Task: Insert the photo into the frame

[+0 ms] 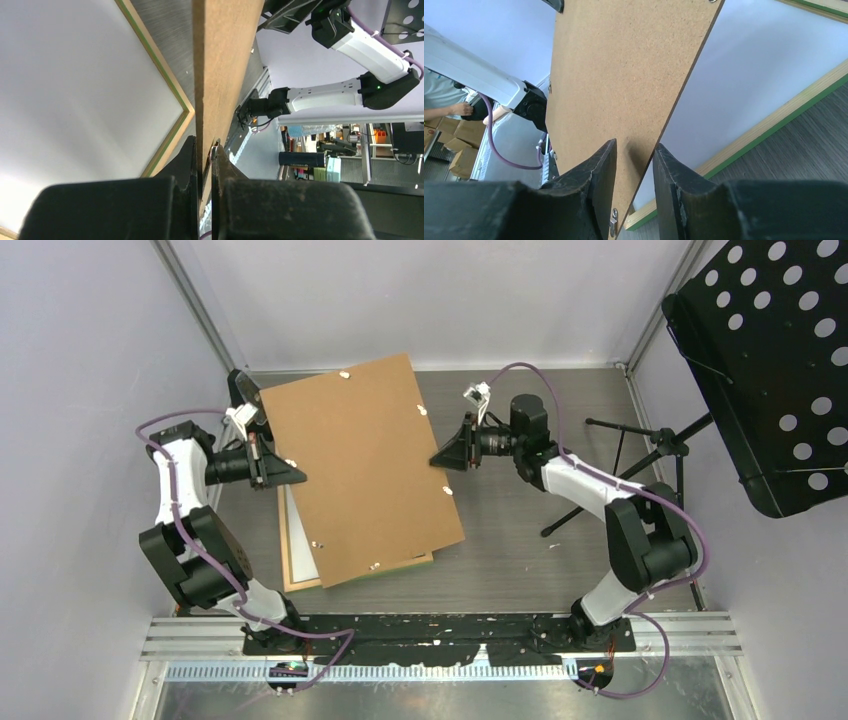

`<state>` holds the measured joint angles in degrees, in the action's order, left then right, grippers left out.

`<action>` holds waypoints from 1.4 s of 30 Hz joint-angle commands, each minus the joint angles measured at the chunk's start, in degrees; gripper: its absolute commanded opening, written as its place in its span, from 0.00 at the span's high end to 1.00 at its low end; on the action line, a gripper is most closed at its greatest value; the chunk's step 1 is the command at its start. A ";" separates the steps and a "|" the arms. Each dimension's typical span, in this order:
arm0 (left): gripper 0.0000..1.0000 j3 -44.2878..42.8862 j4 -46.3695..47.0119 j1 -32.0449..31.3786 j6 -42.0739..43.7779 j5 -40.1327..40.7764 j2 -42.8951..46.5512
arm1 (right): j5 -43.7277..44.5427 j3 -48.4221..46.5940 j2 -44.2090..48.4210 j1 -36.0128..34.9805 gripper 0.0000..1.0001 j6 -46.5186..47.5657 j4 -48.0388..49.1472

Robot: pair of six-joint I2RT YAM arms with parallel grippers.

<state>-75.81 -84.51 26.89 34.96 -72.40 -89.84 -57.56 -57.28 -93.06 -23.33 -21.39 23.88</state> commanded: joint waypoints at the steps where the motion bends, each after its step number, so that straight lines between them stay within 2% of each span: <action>1: 1.00 -1.49 6.61 0.48 -3.54 4.98 1.51 | -4.47 0.28 6.79 -0.22 0.62 -1.69 4.04; 6: 1.00 -1.58 8.47 0.31 -3.07 5.26 0.50 | -5.52 1.99 9.63 -0.21 0.66 -4.74 6.26; 18: 1.00 -4.93 4.23 -2.27 7.07 3.08 -3.21 | -6.74 4.81 17.12 -0.22 0.70 -14.26 14.91; 25: 1.00 -7.44 -2.50 -5.54 14.76 1.25 -4.96 | -7.29 6.55 17.91 -0.75 0.70 -17.17 17.14; 35: 1.00 -9.24 -3.69 -8.34 14.94 0.82 -5.57 | -9.77 6.57 16.94 -1.10 0.67 -17.20 16.86; 42: 1.00 -10.62 -4.23 -8.70 14.83 1.12 -6.80 | -12.46 6.52 16.19 -1.26 0.69 -19.89 20.89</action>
<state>-84.09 -91.02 18.68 48.01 -75.61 -95.81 -63.83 -48.73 -79.00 -22.11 -38.81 35.22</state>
